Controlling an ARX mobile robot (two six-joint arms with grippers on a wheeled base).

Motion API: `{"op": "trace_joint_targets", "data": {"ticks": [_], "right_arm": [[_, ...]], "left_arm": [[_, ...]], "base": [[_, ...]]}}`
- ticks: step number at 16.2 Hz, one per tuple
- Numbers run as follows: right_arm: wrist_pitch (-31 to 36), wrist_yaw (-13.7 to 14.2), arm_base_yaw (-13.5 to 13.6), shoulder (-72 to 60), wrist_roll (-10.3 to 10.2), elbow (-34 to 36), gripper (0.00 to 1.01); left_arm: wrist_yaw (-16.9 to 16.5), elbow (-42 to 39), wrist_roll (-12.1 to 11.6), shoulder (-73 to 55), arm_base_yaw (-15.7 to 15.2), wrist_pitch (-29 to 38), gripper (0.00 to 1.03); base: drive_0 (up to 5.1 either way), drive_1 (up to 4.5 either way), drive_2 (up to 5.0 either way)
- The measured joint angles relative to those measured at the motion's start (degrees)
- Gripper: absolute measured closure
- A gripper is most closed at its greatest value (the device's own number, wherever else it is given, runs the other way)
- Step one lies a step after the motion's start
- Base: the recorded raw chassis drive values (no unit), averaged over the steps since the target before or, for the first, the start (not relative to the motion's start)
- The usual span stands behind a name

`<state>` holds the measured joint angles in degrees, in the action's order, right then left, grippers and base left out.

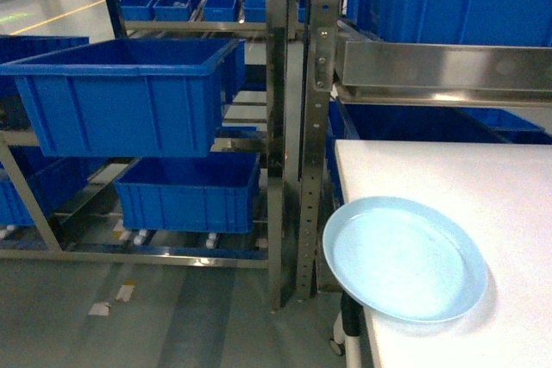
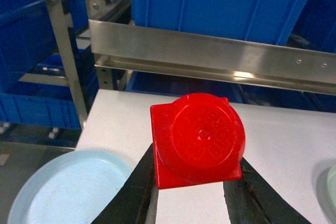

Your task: Sort and place red and yellow blocks in left bins

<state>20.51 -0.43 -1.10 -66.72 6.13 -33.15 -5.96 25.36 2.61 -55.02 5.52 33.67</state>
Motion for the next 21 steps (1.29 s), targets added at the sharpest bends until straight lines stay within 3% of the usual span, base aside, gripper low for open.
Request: {"op": "trace_joint_targets", "data": {"ticks": [21], "right_arm": [[0.1,-0.1,0.3,0.1,0.0,0.0,0.73]], "left_arm": [[0.2,0.0,0.0,0.0,0.0,0.0,0.76]], "base": [[-4.7,2.77,2.6]]}}
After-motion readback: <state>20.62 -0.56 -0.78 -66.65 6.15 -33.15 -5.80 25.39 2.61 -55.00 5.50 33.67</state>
